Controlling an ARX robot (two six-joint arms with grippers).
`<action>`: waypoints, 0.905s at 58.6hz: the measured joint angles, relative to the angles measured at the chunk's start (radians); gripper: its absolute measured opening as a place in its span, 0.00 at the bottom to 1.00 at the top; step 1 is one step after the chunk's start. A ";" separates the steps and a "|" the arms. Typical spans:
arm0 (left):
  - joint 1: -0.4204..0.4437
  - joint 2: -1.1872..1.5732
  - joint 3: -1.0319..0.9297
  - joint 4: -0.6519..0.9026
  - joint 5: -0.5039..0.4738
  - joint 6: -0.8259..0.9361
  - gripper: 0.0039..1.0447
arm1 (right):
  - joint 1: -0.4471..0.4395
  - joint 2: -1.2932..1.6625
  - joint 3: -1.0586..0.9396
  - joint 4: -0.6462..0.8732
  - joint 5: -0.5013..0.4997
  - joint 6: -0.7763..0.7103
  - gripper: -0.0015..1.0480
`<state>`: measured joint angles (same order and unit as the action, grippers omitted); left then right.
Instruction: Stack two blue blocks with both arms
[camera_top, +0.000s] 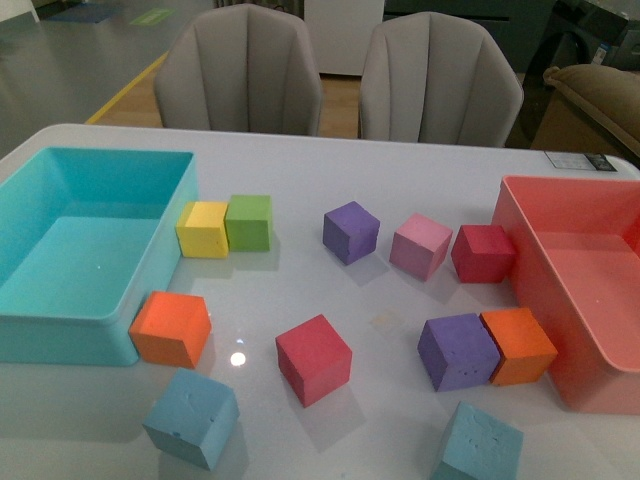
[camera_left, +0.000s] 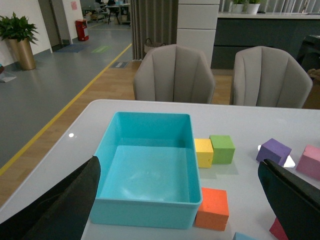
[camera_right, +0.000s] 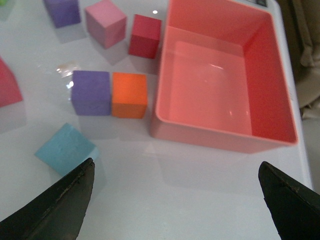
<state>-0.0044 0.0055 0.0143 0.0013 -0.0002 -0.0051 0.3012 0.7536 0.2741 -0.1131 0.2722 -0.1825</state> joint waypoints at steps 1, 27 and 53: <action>0.000 0.000 0.000 0.000 0.000 0.000 0.92 | 0.010 0.021 0.005 0.008 -0.001 -0.006 0.91; 0.000 0.000 0.000 0.000 0.000 0.000 0.92 | 0.098 0.807 0.232 0.062 -0.136 -0.082 0.91; 0.000 0.000 0.000 0.000 0.000 0.000 0.92 | 0.079 1.150 0.418 0.071 -0.173 -0.184 0.91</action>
<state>-0.0044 0.0055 0.0143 0.0013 0.0002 -0.0051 0.3805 1.9038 0.6922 -0.0422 0.0994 -0.3664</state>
